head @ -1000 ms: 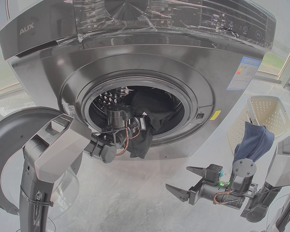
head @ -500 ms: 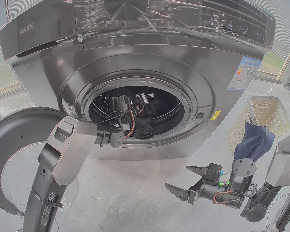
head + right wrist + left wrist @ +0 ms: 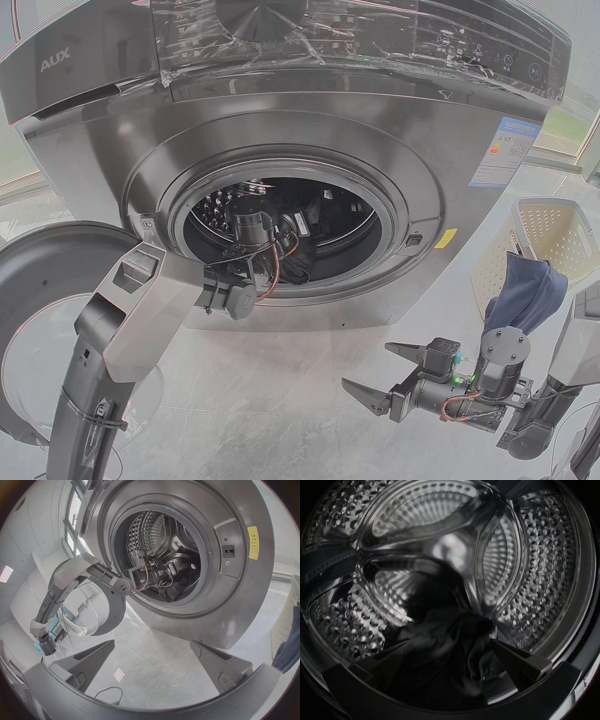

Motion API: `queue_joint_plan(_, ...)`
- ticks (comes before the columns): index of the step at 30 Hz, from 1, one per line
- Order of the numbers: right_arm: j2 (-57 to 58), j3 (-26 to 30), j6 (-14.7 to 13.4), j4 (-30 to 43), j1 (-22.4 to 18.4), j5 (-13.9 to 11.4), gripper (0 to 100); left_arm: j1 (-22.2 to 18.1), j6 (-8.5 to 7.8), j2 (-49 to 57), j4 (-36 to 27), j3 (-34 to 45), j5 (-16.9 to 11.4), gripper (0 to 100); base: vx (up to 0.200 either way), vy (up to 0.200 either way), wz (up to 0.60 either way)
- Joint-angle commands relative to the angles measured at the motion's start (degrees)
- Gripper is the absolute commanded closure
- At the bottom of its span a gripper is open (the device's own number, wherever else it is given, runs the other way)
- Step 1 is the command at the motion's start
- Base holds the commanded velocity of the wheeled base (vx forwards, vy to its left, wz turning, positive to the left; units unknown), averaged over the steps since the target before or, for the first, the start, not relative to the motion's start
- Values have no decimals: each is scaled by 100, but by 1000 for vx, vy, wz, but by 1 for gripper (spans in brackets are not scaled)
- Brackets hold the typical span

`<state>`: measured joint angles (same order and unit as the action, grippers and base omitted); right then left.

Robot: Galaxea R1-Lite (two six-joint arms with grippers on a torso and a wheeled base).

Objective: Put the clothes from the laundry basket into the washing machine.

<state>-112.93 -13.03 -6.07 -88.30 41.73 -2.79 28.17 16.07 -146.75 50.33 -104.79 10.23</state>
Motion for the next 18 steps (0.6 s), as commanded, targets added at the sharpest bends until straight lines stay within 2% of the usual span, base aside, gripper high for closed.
queue_joint_plan(1,-27,2,1,-3,11,-2,0,110,-16,876,-349,1268,-223,0,0,0,0)
queue_joint_plan(4,-36,2,1,-3,11,-2,0,110,-42,876,-516,1400,-328,0,0,0,0)
queue_joint_plan(8,-36,2,1,-3,11,-2,0,101,-95,700,-604,1418,-337,0,0,0,0)
queue_joint_plan(9,-36,2,1,-3,11,-2,0,101,-148,621,-648,1391,-337,100,0,0,0)
queue_joint_plan(11,-45,-6,1,-3,11,-2,0,92,-253,533,-692,1338,-346,100,0,0,0)
queue_joint_plan(13,-36,-24,1,-3,11,-2,0,92,-271,446,-692,1198,-372,100,0,0,0)
queue_joint_plan(17,-36,-33,1,-3,11,-2,0,92,-200,314,-648,635,-381,100,0,0,0)
queue_joint_plan(18,-36,-33,1,-3,11,-2,0,92,-130,252,-630,407,-372,100,0,0,0)
